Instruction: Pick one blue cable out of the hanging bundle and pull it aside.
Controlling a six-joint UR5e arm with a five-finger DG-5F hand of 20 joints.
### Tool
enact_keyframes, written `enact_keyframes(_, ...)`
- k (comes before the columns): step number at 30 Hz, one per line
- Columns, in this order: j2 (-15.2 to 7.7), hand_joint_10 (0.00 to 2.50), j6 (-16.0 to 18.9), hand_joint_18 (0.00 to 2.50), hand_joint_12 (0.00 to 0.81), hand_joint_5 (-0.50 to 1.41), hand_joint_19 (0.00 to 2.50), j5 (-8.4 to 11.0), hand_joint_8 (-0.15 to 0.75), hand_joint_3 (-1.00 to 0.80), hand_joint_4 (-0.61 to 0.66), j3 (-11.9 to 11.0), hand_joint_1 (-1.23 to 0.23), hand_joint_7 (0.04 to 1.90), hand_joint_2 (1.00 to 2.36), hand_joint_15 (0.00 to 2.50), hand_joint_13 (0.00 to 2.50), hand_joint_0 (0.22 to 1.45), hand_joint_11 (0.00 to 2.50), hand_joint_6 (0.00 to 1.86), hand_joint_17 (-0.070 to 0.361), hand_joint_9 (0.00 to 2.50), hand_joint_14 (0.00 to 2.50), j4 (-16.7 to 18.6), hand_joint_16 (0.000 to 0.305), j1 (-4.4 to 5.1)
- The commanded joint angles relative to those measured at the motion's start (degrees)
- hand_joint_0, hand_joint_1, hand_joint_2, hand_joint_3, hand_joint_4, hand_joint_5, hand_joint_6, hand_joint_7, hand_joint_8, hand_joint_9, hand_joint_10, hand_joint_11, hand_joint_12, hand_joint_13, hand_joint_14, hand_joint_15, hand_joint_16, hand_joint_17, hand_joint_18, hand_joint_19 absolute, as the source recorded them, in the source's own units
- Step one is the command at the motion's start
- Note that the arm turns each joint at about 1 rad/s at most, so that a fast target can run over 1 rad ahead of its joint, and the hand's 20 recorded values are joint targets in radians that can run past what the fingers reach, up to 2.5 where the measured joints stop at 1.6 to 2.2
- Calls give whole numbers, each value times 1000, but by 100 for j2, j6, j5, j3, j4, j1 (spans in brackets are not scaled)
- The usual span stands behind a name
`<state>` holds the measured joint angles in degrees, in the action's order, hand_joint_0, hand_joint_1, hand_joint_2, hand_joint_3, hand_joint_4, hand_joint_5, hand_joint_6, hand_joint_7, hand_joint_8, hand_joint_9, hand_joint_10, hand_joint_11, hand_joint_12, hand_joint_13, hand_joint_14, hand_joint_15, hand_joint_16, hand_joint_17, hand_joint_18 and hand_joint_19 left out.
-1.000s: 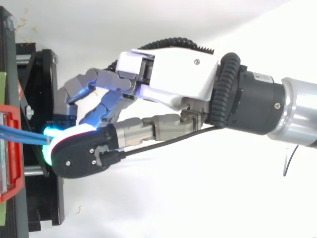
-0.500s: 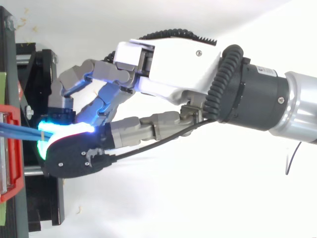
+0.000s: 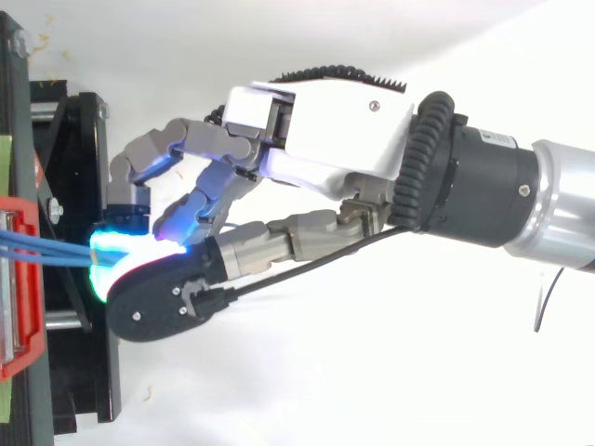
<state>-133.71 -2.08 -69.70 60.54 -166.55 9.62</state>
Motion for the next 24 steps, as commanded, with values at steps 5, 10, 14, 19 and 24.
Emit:
enact_keyframes(5, -6, 14, 692, 909, 399, -145, 562, -8, 385, -500, 193, 239, -348, 1183, 1000, 554, 882, 500, 1095, 929, 132, 1105, 16, 61, 58, 66)
enact_keyframes(10, -6, 16, 771, 888, 400, -149, 572, 18, 376, -454, 199, 432, -420, 1189, 1003, 547, 870, 514, 1081, 927, 130, 1085, 18, 501, 58, 110)
enact_keyframes(14, -58, 15, 771, 879, 385, -165, 565, -8, 359, -361, 196, 441, -593, 1141, 1011, 556, 863, 549, 1083, 933, 124, 1055, 18, 685, 55, 110)
enact_keyframes(19, -146, 15, 780, 880, 378, -191, 544, -8, 344, -372, 182, 406, -632, 990, 1010, 548, 849, 556, 1059, 916, 123, 997, 18, 844, 55, 119)
enact_keyframes(24, -146, 14, 771, 881, 385, -192, 534, 0, 351, -448, 202, 371, -632, 841, 1004, 542, 846, 517, 1035, 857, 128, 969, 16, 844, 57, 110)
